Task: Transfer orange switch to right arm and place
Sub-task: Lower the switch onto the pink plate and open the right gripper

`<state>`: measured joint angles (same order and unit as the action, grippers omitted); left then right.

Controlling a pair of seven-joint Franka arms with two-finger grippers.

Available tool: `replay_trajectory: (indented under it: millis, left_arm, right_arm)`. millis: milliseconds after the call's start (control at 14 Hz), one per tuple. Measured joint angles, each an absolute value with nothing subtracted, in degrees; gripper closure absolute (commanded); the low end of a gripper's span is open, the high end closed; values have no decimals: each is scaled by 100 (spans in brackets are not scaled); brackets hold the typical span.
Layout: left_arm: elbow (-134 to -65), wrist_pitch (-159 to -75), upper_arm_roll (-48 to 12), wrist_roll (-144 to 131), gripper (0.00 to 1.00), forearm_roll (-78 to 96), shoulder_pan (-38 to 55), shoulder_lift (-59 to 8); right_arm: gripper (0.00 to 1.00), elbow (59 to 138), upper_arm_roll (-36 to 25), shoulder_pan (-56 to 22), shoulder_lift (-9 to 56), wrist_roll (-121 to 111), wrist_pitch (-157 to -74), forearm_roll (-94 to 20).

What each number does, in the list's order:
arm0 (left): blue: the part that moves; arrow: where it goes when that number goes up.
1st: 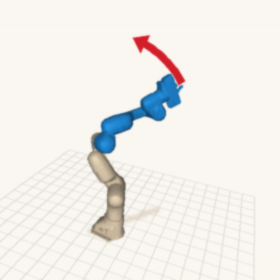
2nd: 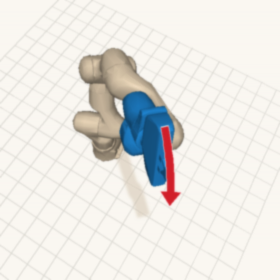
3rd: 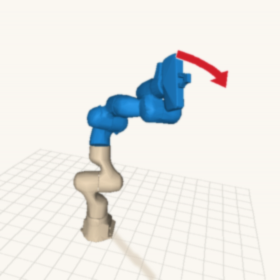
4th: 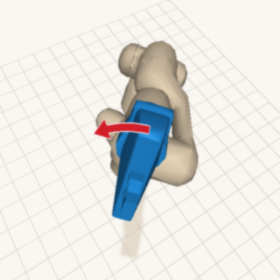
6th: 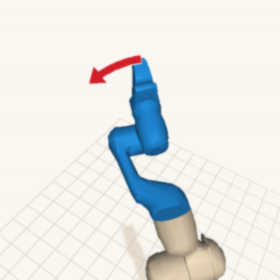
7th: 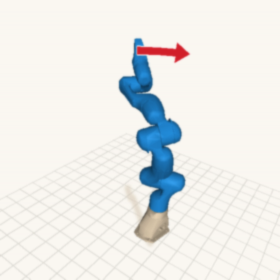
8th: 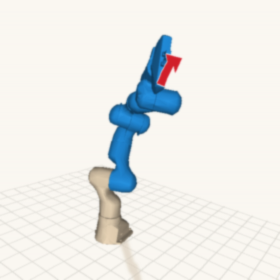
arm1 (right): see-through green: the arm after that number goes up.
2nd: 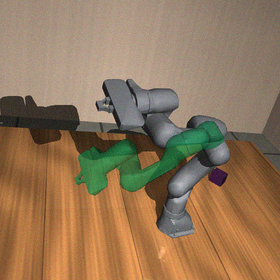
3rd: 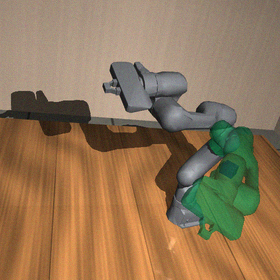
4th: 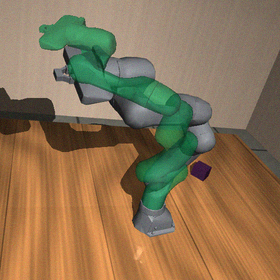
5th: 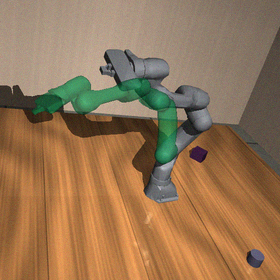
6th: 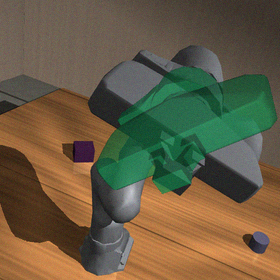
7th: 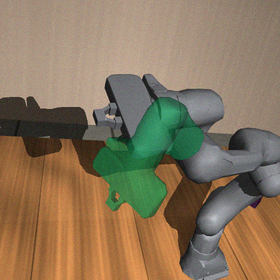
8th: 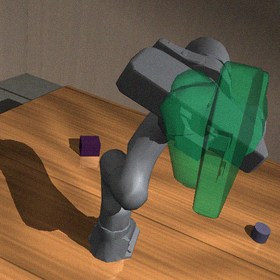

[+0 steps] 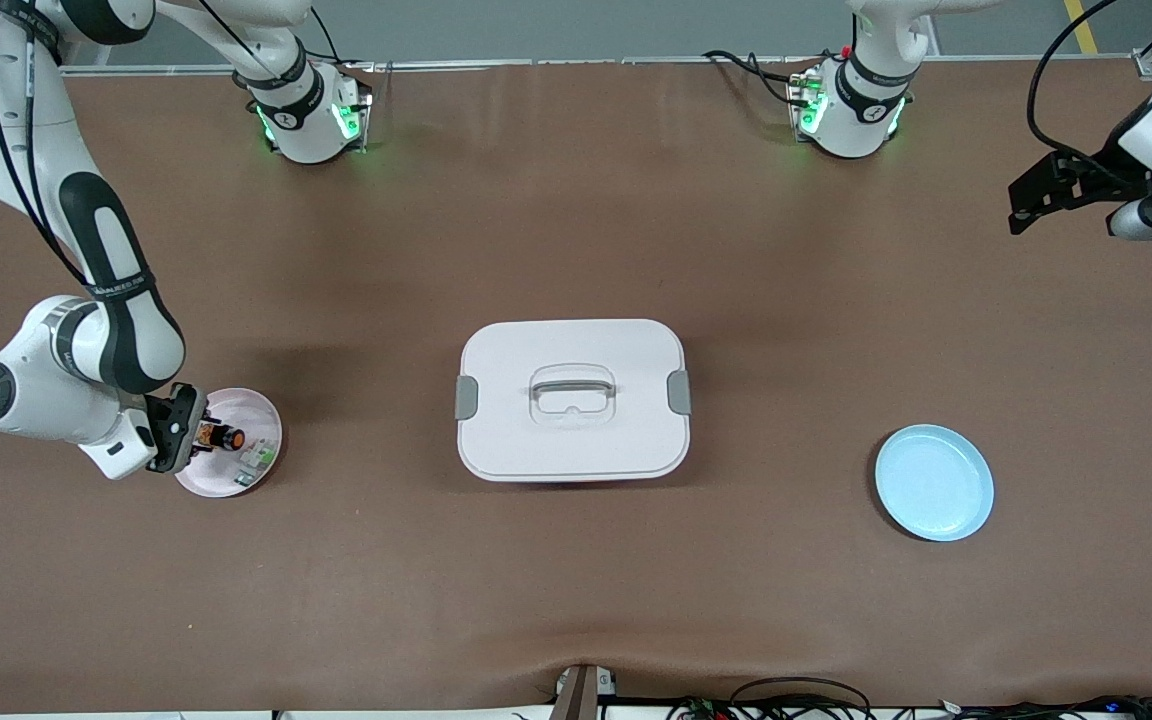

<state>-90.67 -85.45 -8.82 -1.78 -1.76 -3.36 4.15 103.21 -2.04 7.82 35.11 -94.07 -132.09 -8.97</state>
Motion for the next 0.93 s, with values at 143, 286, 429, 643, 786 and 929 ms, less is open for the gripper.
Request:
replay_trajectory:
  millis: [143,286,429,643,786,929]
  left_arm:
    - [-9066,-8536,-877,-169,0,-174,-352,419]
    - [-9064,-8515,-877,-180,0,-174,-353,444]
    - [-9061,-8488,-877,-182,0,-174,-353,476]
    - [-9066,-8437,-888,-182,0,-174,-352,493]
    - [-9089,-8424,-899,-182,0,-174,-349,492]
    - [-9096,-8424,-910,-182,0,-174,-338,492]
  right_arm:
    - [0,10311,-198,782,3510,-9407,-13232,-915]
    - [0,10283,-192,782,3499,-9407,-13235,-929]
    - [0,10250,-191,782,3452,-9398,-13228,-959]
    - [0,10240,-202,790,3305,-9145,-12952,-1104]
    - [0,10234,-208,792,3171,-8741,-12715,-1120]
    - [0,10231,-208,792,3055,-8314,-12563,-1122]
